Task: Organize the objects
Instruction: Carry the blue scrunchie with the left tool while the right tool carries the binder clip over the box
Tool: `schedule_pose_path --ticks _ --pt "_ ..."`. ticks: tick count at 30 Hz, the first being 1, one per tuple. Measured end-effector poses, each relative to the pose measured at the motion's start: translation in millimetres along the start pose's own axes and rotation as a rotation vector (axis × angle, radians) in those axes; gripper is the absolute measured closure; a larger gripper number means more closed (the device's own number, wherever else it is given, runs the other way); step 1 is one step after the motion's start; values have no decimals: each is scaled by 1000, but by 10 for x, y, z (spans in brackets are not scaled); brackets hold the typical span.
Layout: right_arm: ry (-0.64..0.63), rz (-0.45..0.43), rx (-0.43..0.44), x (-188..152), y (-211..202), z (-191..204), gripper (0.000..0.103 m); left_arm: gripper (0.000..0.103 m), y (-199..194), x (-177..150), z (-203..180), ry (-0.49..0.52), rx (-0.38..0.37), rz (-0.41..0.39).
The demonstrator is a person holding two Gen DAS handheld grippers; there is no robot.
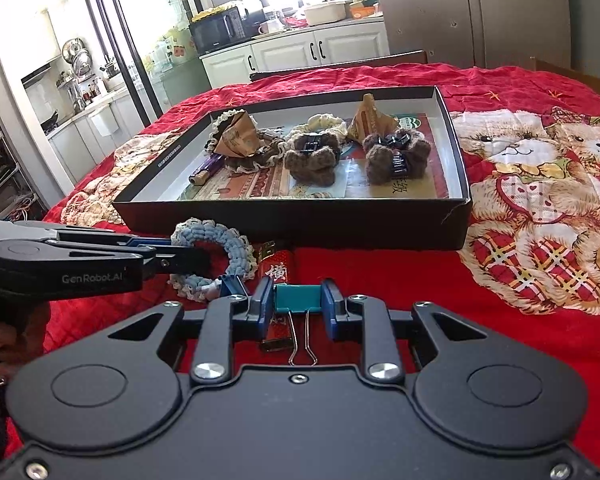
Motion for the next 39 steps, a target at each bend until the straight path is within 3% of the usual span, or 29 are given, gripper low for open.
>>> schedule_pose_path --ticks 12,22,31,39 --pt "-26 -56 12 135 -214 78 79 89 -307 119 40 -3 -10 -65" --pt "-110 -142 -27 460 -352 209 79 89 -524 449 181 -18 23 -170" --pt "-140 -166 -107 793 -109 172 79 89 -325 689 314 -32 63 -181" --pt "-158 -127 -159 823 250 79 79 89 -52 733 423 -65 91 -151"
Point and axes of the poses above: each gripper's, at about its wrist camera, not at the fingertips, and y roughly the way its jaws point, z to its left, x to its top, the point moved 2 cm from there along y, roughly the way its jaws point, and after that the axes turned 2 degrees about y, right-handed, at the moved point
